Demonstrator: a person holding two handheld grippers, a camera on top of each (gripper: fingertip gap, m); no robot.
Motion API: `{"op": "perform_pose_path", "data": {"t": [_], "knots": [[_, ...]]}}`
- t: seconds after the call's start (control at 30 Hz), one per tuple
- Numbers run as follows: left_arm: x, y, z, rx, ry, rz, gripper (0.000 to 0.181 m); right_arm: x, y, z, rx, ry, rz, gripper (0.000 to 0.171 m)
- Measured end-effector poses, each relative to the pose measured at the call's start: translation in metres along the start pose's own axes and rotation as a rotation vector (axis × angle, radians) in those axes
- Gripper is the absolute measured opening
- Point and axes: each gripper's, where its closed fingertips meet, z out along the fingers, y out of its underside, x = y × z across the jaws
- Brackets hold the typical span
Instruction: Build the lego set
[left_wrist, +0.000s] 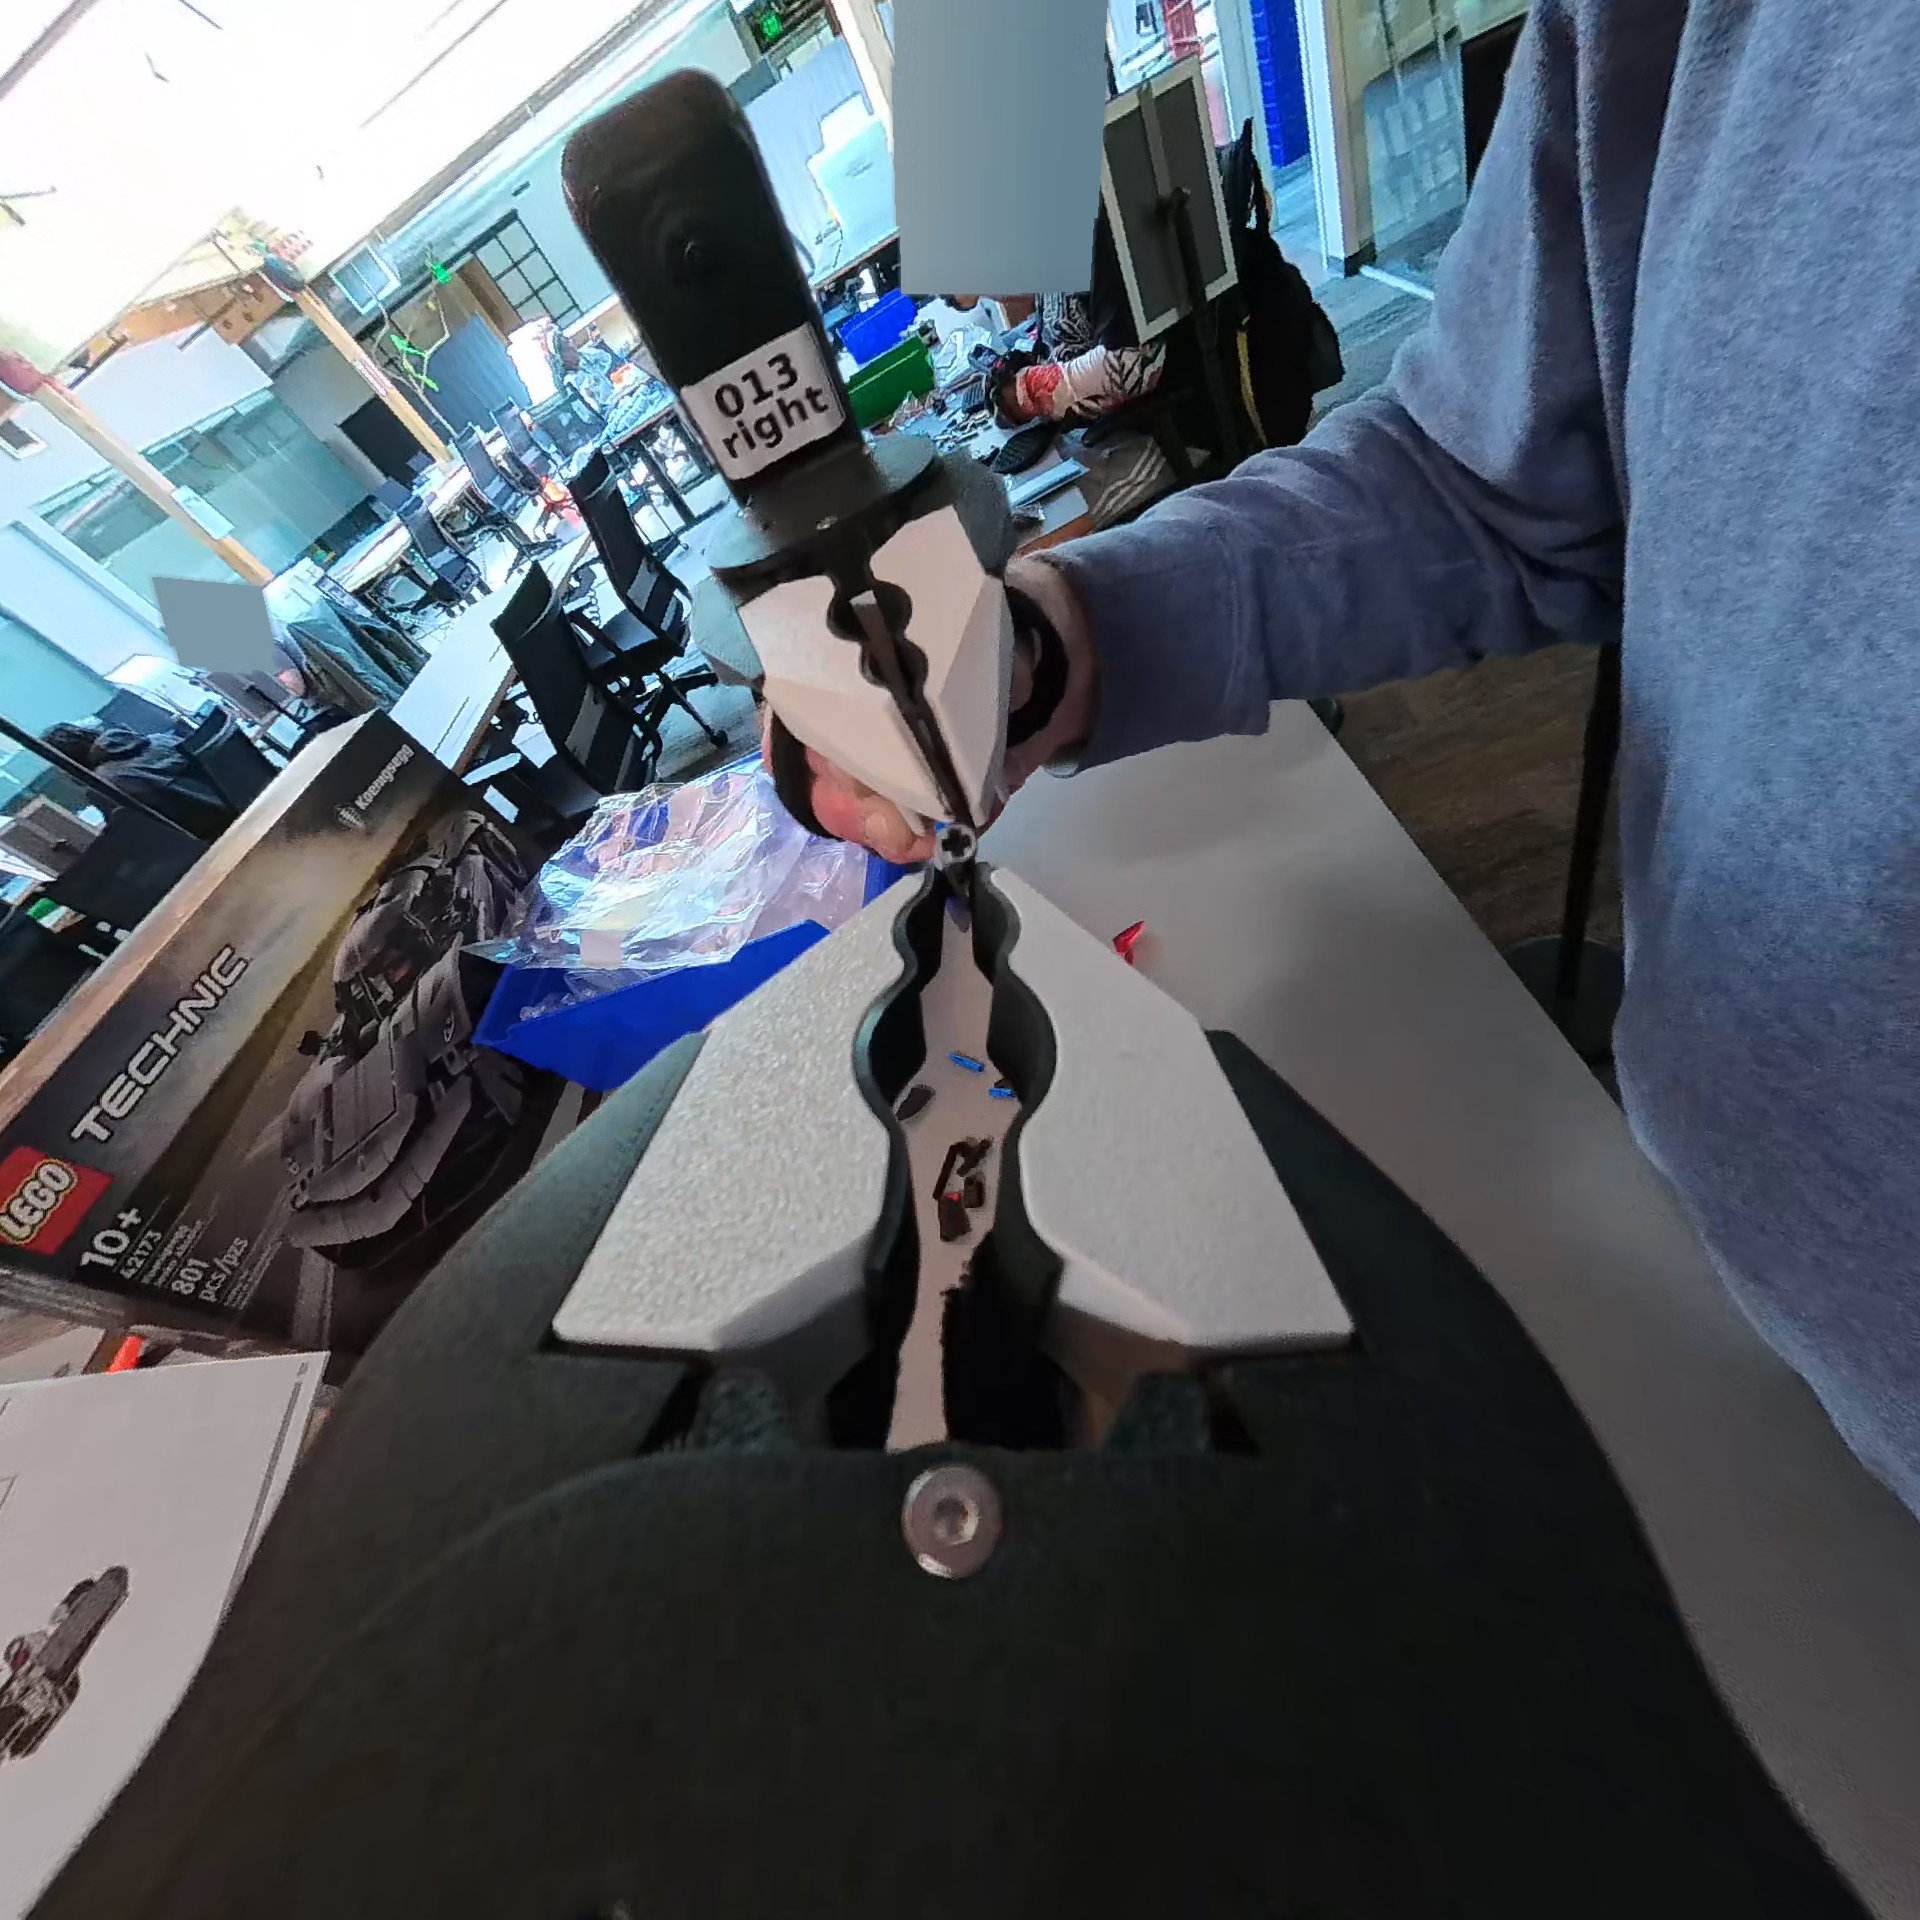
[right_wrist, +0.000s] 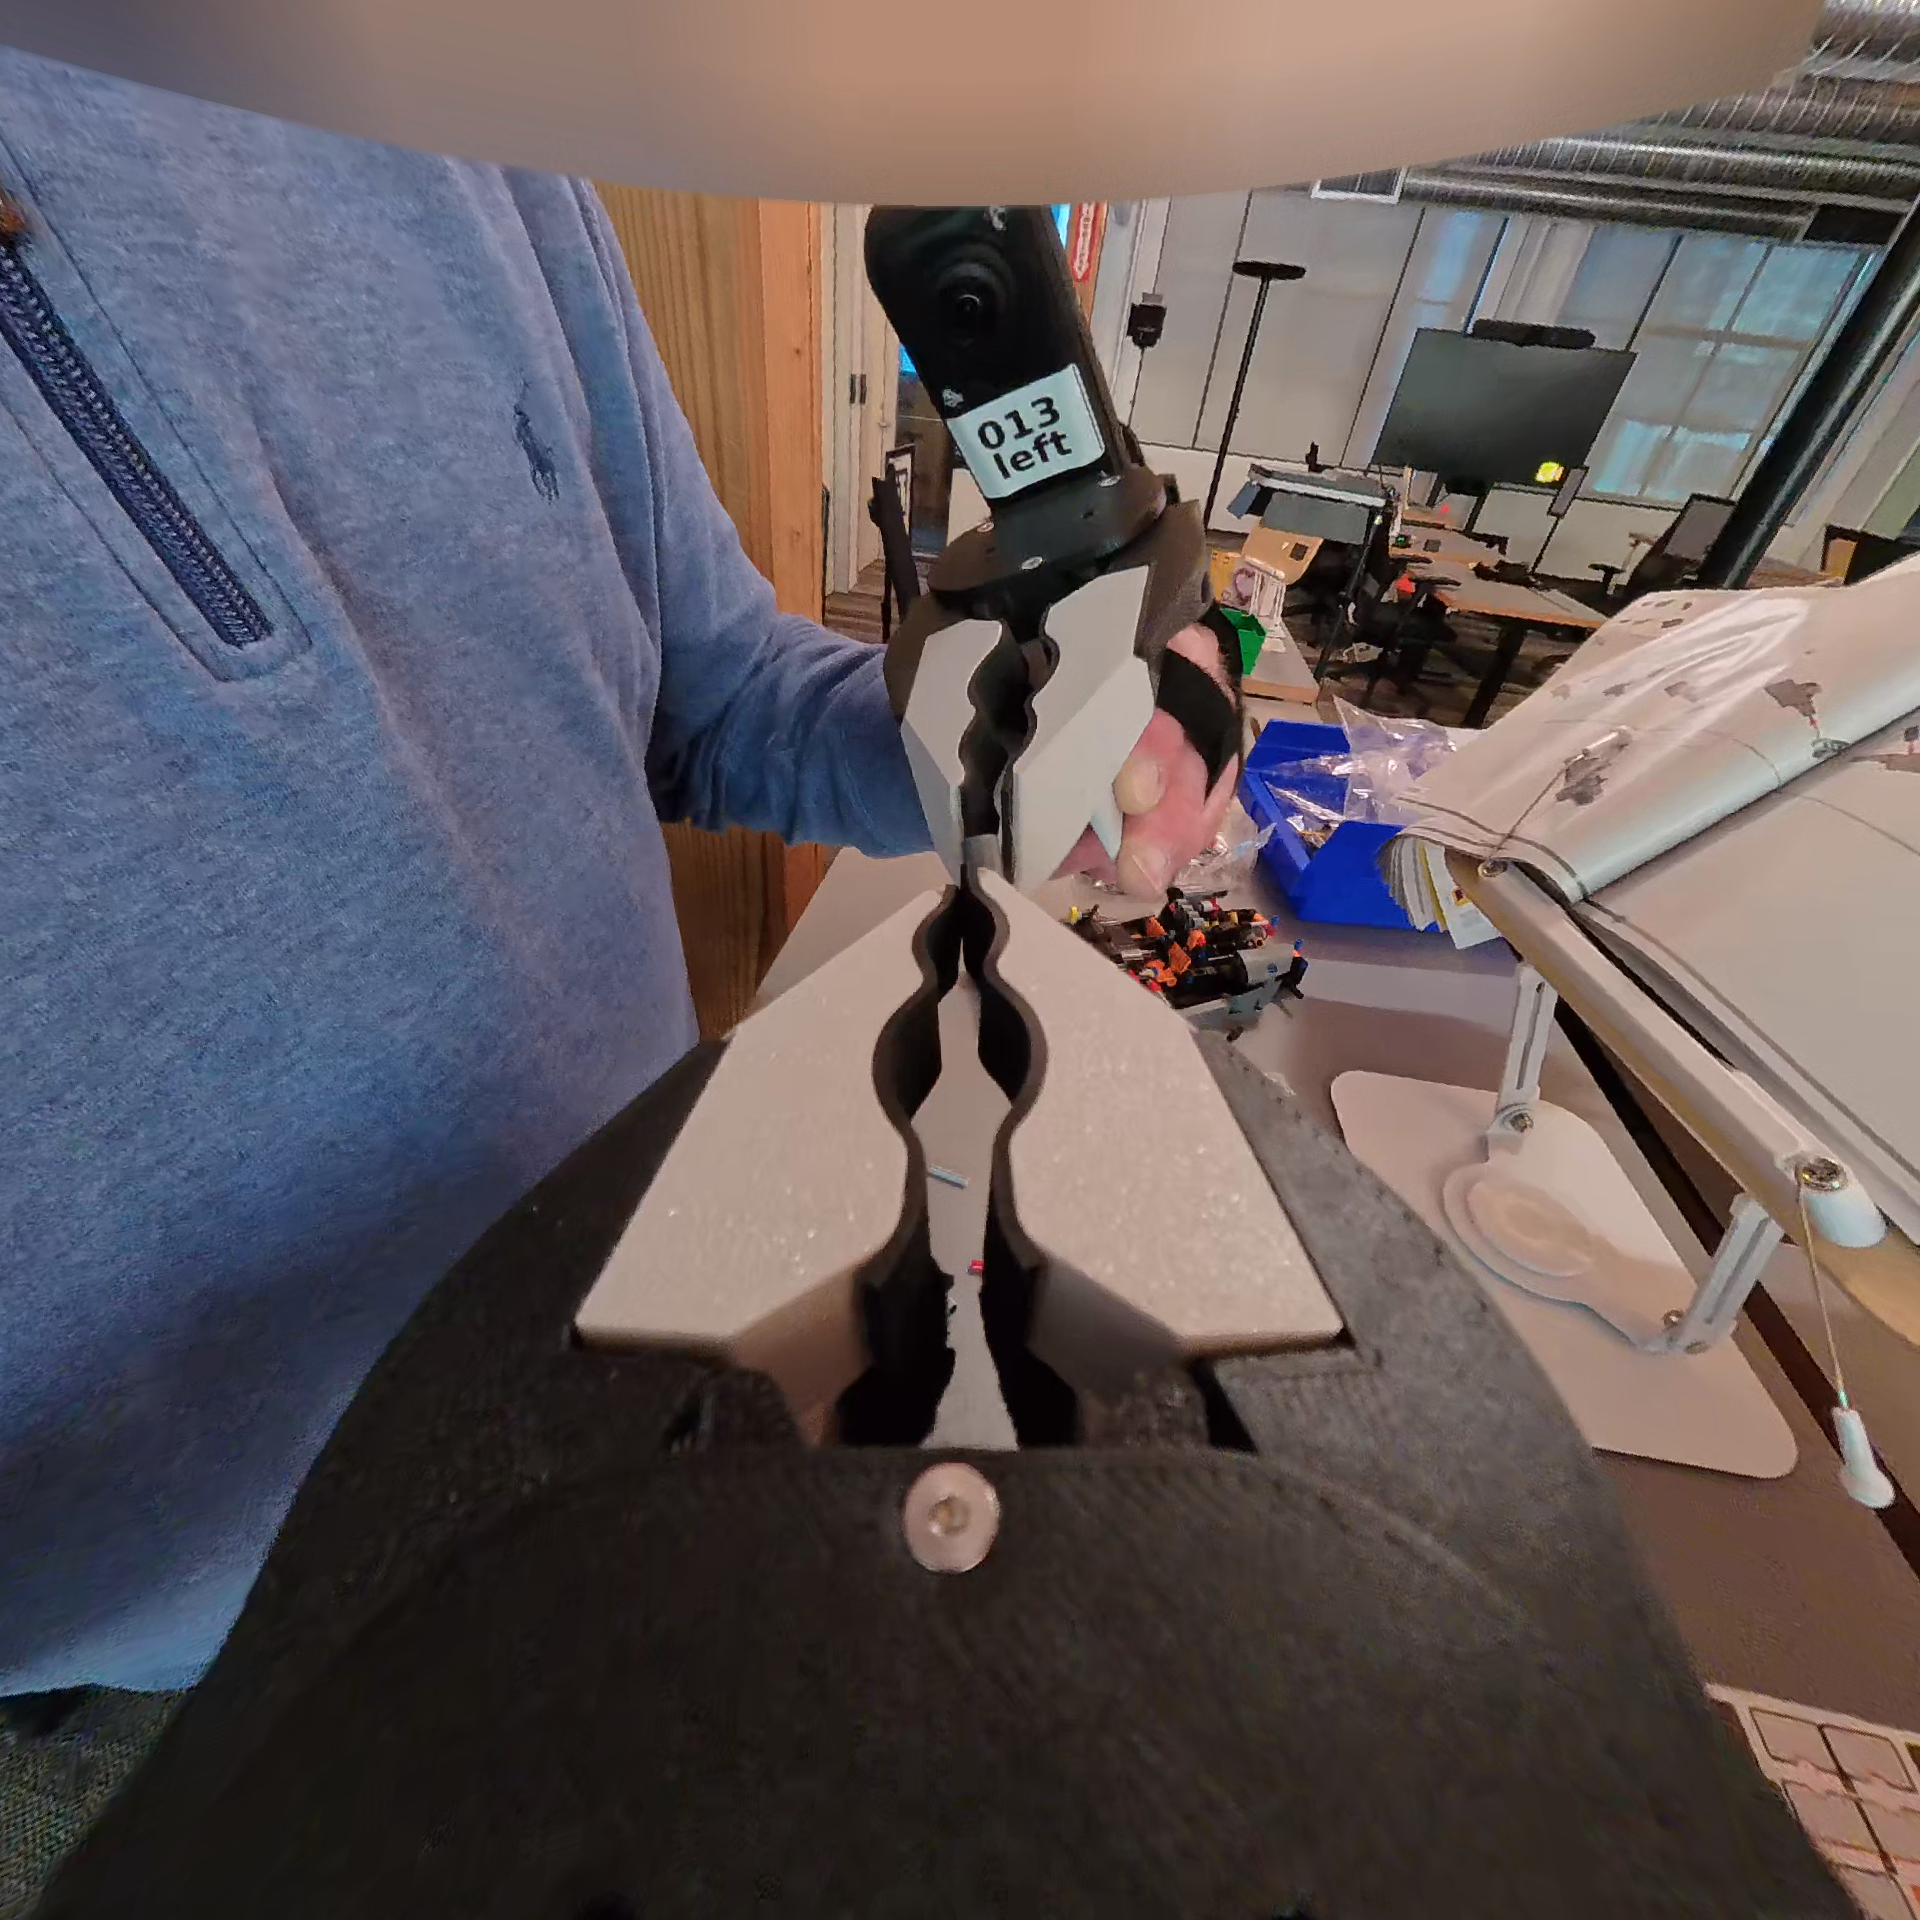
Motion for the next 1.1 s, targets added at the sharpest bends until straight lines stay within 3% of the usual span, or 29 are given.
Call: {"op": "perform_pose_path", "data": {"t": [0.27,0.47,0.77,1.1], "knots": [[-0.002,0.01,0.006,-0.013,0.009,-0.047,0.004,0.004,0.012,-0.005,-0.033,0.052,0.023,0.0],[-0.001,0.047,0.007,-0.084,0.0,-0.128,0.004,0.01,0.04,-0.034,-0.087,0.196,0.115,0.0],[0.018,0.092,0.005,-0.138,-0.017,-0.296,0.004,-0.026,0.173,-0.088,-0.395,0.533,0.413,0.014],[0.044,0.124,0.015,-0.201,0.006,-0.388,0.004,-0.065,0.261,-0.037,-0.623,0.641,0.494,0.022]]}}
